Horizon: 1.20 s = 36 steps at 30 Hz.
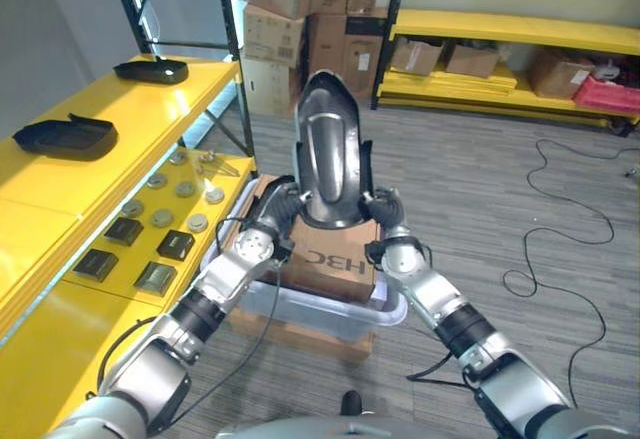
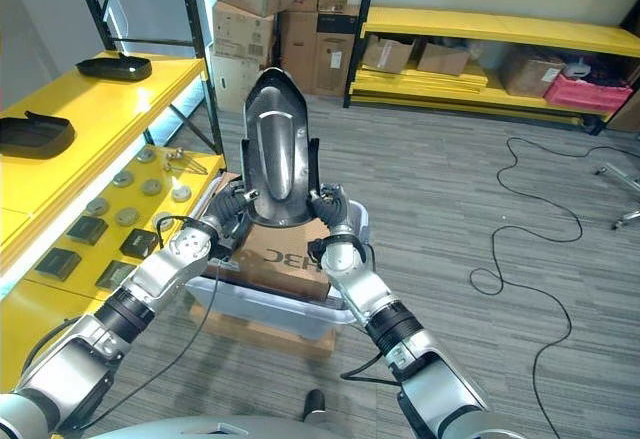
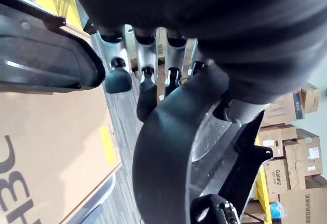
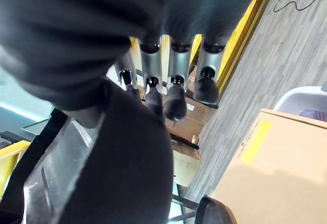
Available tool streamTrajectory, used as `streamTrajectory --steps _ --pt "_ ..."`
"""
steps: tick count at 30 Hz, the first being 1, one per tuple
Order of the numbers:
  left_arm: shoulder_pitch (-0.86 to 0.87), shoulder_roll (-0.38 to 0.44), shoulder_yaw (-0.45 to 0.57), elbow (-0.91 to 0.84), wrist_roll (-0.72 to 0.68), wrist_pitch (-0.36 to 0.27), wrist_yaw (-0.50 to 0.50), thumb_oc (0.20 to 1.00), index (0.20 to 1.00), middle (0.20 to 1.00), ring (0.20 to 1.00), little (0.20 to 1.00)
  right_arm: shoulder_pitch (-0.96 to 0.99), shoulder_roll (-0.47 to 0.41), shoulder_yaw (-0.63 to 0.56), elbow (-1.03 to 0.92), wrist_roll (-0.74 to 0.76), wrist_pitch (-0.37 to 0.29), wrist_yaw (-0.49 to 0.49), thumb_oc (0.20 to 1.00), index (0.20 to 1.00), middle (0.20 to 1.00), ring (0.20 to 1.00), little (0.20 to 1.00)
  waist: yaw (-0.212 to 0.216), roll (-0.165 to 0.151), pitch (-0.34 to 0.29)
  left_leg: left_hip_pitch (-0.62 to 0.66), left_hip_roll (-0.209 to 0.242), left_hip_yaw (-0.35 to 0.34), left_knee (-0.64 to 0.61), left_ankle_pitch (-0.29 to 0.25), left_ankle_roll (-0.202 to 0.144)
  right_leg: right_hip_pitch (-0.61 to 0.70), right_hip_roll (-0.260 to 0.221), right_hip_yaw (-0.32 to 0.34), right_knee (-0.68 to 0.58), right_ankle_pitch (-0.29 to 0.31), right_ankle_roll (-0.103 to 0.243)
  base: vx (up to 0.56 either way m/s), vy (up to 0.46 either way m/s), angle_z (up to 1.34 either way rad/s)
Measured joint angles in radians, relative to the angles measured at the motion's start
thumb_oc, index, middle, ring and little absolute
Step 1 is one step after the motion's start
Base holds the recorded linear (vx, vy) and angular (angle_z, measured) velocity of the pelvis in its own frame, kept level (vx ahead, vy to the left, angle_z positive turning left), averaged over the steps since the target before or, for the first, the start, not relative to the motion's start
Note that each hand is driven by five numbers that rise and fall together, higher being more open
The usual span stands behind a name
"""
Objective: Move parts from the plastic box to the shelf.
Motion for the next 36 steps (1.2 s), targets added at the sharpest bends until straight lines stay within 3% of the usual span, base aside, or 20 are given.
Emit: streamTrajectory --steps 4,5,6,14,36 --pt "0.0 -0.002 0.005 0.0 -0.002 -0.006 0.002 0.2 0.2 0.2 0.2 0.2 -0.012 0.0 0.0 0.002 -0.001 0.0 -0.003 0.2 0.2 0.2 0.2 0.2 -0.001 0.0 0.0 0.011 0.0 0.0 -0.001 0.0 0.0 0.004 0.001 0.0 0.0 -0.001 0.001 0.0 0.0 0.0" --pt "0.0 -0.002 0.005 0.0 -0.002 -0.009 0.002 0.492 0.492 0.492 0.492 0.492 -0.012 0.0 0.0 0.002 -0.001 0.0 -0.003 0.2 0.2 0.2 0.2 0.2 -0.001 0.0 0.0 0.011 0.0 0.0 -0.001 0.0 0.0 0.004 0.001 0.001 0.0 -0.001 0.001 0.0 0.0 0.0" --pt "0.0 -0.002 0.005 0.0 -0.008 -0.012 0.002 1.0 1.0 1.0 1.0 1.0 -0.012 0.0 0.0 0.002 0.0 0.0 -0.003 0.2 0.2 0.2 0.2 0.2 -0.001 0.0 0.0 0.011 0.0 0.0 -0.001 0.0 0.0 0.004 0.001 0.001 0.0 -0.001 0.001 0.0 0.0 0.0" --pt "0.0 -0.011 0.004 -0.014 -0.041 -0.056 0.001 1.0 1.0 1.0 1.0 1.0 -0.012 0.002 -0.002 0.008 0.018 0.0 -0.006 0.2 0.2 0.2 0.2 0.2 -0.001 0.0 0.0 0.012 0.0 0.0 -0.002 0.0 0.0 0.005 0.001 0.001 0.0 -0.001 0.001 0.0 0.0 0.0" --pt "0.0 -0.03 -0.002 -0.024 -0.041 -0.065 0.002 1.0 1.0 1.0 1.0 1.0 -0.012 0.038 0.001 0.009 0.035 0.005 -0.02 0.2 0.2 0.2 0.2 0.2 -0.001 0.0 0.0 0.011 0.0 0.003 -0.002 0.0 0.0 0.008 0.002 0.005 0.0 -0.001 0.001 0.0 0.0 0.0"
